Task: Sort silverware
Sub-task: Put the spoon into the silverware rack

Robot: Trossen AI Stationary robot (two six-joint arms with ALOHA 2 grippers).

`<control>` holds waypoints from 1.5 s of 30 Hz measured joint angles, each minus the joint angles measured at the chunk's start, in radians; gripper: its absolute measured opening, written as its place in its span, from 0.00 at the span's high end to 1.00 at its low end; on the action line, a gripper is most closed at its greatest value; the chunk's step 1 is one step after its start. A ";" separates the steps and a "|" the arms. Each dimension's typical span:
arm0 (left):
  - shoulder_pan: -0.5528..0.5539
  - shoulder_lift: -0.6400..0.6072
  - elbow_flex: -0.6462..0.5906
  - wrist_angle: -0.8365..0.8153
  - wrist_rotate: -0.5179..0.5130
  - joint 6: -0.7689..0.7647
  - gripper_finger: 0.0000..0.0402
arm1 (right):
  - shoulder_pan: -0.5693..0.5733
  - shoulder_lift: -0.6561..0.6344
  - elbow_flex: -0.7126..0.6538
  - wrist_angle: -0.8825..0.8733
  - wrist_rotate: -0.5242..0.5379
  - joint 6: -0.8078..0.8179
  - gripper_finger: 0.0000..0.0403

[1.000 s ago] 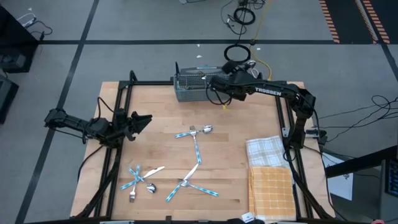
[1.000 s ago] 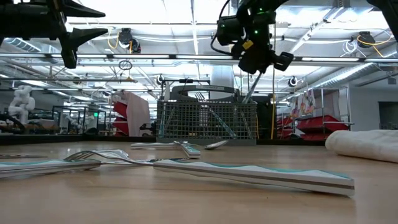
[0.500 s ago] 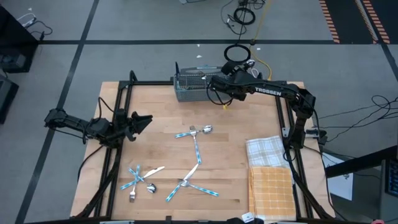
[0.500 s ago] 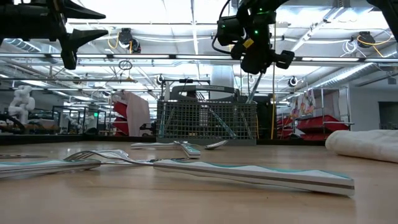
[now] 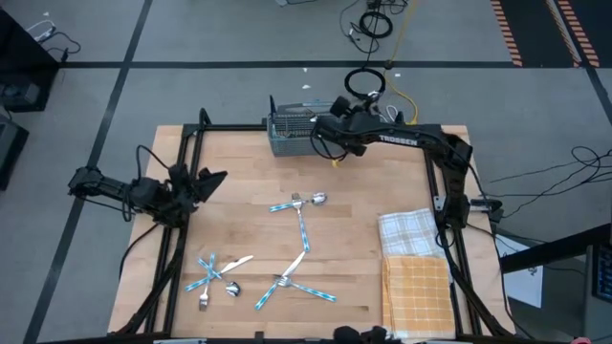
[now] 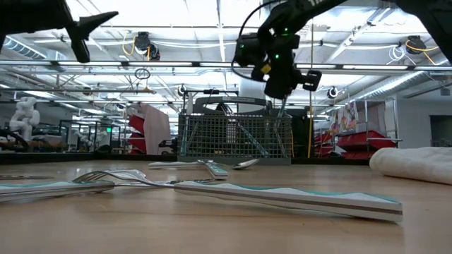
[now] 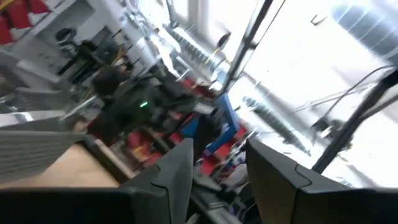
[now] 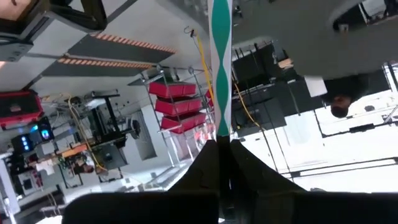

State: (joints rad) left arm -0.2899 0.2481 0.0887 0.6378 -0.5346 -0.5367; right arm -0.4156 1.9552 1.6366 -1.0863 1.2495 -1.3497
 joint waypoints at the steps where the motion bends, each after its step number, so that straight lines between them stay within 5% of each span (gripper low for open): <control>1: 0.000 0.000 0.000 0.011 0.007 -0.001 0.62 | 0.000 0.007 -0.001 0.000 0.011 0.006 1.00; 32: 0.000 0.000 0.000 0.813 0.069 0.028 0.62 | 0.022 -0.254 0.000 0.066 0.051 0.062 1.00; 45: 0.000 0.000 0.000 0.933 0.152 0.046 0.62 | 0.024 -0.182 0.000 0.061 0.006 0.105 1.00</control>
State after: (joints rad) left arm -0.2897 0.2481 0.0887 1.5707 -0.3830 -0.4909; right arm -0.3916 1.7729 1.6367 -1.0256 1.2552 -1.2442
